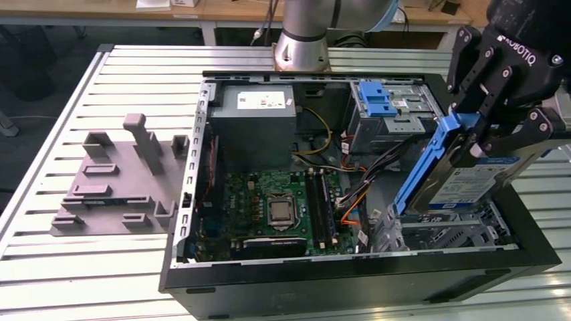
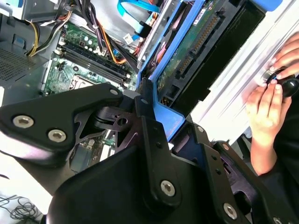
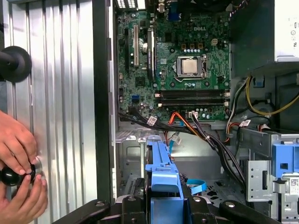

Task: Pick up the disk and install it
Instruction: 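Insert the disk into the insertion slot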

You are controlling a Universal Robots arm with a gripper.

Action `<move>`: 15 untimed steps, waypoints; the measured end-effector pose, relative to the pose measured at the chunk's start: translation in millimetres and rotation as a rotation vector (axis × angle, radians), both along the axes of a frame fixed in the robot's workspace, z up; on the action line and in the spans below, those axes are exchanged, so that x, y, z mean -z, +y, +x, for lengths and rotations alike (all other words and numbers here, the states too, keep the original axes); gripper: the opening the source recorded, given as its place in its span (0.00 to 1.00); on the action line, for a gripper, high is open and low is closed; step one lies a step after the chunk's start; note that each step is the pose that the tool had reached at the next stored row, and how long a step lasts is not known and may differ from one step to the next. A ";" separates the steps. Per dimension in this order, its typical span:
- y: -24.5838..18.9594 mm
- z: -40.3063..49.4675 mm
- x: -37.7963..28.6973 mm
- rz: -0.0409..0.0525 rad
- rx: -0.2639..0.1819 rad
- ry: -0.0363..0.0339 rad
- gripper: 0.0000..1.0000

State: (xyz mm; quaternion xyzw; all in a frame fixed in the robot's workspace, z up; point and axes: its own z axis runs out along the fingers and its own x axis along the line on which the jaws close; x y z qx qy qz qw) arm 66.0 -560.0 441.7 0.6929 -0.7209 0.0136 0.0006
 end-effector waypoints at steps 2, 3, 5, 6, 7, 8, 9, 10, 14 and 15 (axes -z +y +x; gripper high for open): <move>0.1 0.8 0.7 -0.0002 0.000 0.0000 0.36; 0.2 1.2 0.8 -0.0005 0.000 0.0001 0.36; 0.2 2.4 1.3 -0.0006 0.000 0.0001 0.36; 0.1 2.7 1.7 -0.0004 0.000 0.0001 0.36; -0.1 2.7 2.1 -0.0002 0.000 0.0000 0.36; -0.2 2.7 2.7 -0.0002 0.000 0.0000 0.36; -0.4 2.7 3.4 -0.0002 -0.001 0.0001 0.36; -0.5 2.8 4.1 -0.0003 -0.002 0.0001 0.36; -0.5 2.8 6.3 -0.0004 -0.004 0.0001 0.36; -0.5 2.8 6.8 -0.0004 -0.004 0.0001 0.36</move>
